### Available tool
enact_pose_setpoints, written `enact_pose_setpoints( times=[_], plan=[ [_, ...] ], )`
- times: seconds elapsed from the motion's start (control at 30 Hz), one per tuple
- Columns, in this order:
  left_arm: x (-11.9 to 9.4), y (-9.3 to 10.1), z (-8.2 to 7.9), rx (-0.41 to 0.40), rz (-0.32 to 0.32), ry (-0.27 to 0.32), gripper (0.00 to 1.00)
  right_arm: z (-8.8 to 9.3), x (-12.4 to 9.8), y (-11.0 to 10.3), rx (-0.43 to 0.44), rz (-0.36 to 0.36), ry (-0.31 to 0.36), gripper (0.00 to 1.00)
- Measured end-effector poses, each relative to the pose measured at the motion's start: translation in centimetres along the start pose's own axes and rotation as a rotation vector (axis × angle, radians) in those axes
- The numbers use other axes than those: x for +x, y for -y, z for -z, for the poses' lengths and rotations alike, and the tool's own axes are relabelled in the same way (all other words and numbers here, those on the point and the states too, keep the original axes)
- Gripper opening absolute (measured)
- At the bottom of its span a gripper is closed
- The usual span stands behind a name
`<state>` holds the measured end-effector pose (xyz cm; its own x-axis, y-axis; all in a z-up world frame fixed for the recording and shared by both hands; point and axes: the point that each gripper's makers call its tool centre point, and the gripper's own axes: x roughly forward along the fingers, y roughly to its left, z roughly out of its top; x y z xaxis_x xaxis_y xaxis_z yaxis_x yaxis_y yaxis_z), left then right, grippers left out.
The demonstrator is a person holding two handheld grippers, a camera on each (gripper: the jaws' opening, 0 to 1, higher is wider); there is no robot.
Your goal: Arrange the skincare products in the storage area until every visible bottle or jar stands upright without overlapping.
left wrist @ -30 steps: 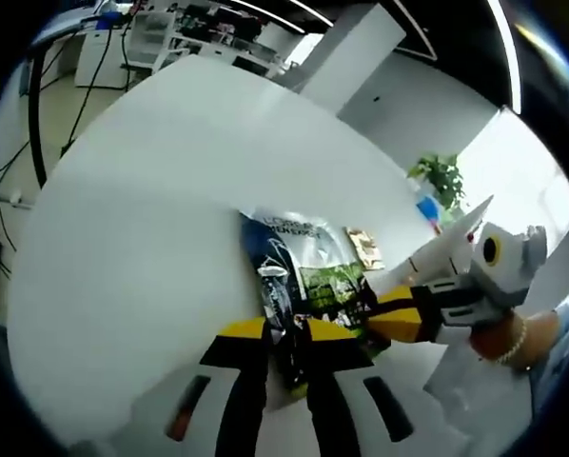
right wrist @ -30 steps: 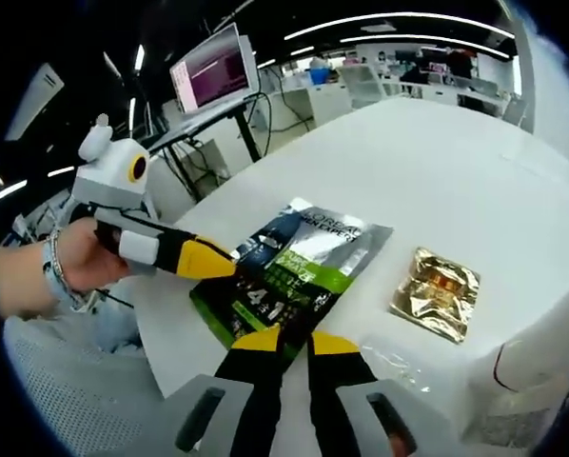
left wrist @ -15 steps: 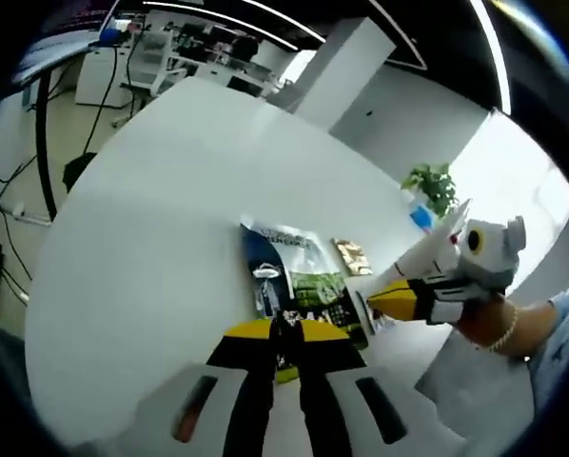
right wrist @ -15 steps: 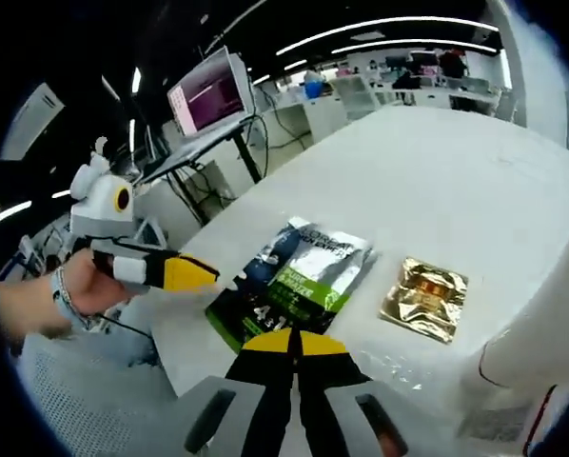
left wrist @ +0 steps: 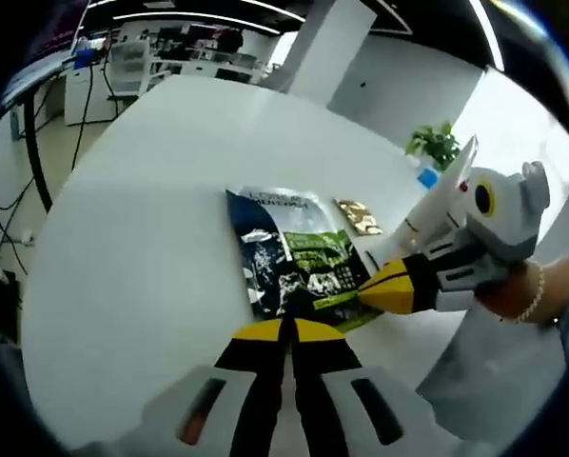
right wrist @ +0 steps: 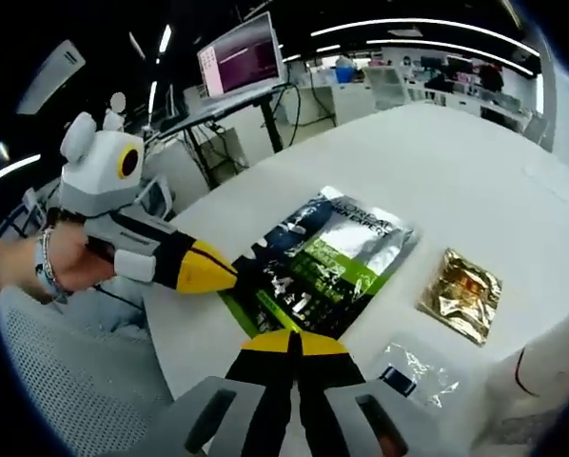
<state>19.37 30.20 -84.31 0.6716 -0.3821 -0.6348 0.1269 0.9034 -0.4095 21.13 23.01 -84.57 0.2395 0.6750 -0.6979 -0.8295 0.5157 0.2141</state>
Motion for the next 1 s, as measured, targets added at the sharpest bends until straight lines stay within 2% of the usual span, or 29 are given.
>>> enact_pose_setpoints(
  times=[0.23,0.43,0.63,0.77,0.87,1.0],
  plan=[
    [0.5,0.4,-0.2,0.036,-0.006,0.001,0.00,0.1,-0.3,0.7,0.014,0.023,0.003,0.00],
    [0.8,0.6,-0.4,0.031,0.000,0.006,0.00,0.2,-0.5,1.0,-0.013,0.036,0.013,0.00],
    [0.8,0.5,-0.3,0.015,0.004,0.006,0.00,0.1,-0.5,1.0,0.010,0.035,0.010,0.00],
    [0.7,1.0,-0.3,0.004,0.024,-0.020,0.00,0.1,-0.6,0.9,0.002,0.030,0.007,0.00],
    [-0.3,2.2,-2.4,-0.010,0.062,0.060,0.00,-1.0,-1.3,0.6,0.020,0.016,0.064,0.00],
    [-1.5,2.9,-3.8,0.012,0.069,0.078,0.00,-2.6,-2.2,0.3,0.018,-0.002,0.103,0.00]
  ],
)
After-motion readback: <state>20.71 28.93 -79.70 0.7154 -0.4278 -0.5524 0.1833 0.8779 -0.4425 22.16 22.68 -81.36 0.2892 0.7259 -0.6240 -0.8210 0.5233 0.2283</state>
